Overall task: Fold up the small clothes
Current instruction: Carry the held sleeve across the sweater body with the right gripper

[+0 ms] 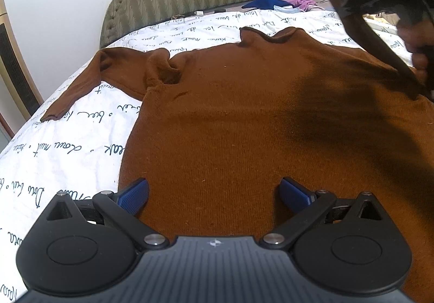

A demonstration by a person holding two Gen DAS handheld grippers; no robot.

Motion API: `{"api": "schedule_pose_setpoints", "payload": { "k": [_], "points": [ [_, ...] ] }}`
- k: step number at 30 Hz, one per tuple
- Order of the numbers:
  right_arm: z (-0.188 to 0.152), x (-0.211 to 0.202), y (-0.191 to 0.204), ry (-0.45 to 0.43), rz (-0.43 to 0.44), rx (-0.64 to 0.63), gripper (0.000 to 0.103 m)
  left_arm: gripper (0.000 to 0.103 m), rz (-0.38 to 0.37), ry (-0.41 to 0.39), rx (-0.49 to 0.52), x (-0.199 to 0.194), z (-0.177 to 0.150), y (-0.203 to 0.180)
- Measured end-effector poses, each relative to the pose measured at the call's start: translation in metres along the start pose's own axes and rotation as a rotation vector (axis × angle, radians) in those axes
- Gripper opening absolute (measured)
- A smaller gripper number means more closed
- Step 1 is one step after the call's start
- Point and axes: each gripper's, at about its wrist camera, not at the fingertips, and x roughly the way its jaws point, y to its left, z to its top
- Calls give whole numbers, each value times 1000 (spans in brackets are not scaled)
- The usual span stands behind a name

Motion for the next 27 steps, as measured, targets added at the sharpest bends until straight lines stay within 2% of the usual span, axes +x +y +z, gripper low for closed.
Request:
{"api": "schedule_pose_setpoints", "payload": {
  "k": [11, 27],
  "points": [
    [2, 20, 50, 27, 68, -45, 14, 103, -9, -4, -6, 4, -3, 1],
    [-3, 33, 120, 46, 239, -114, 14, 103, -13, -21, -14, 6, -9, -1]
  ]
}}
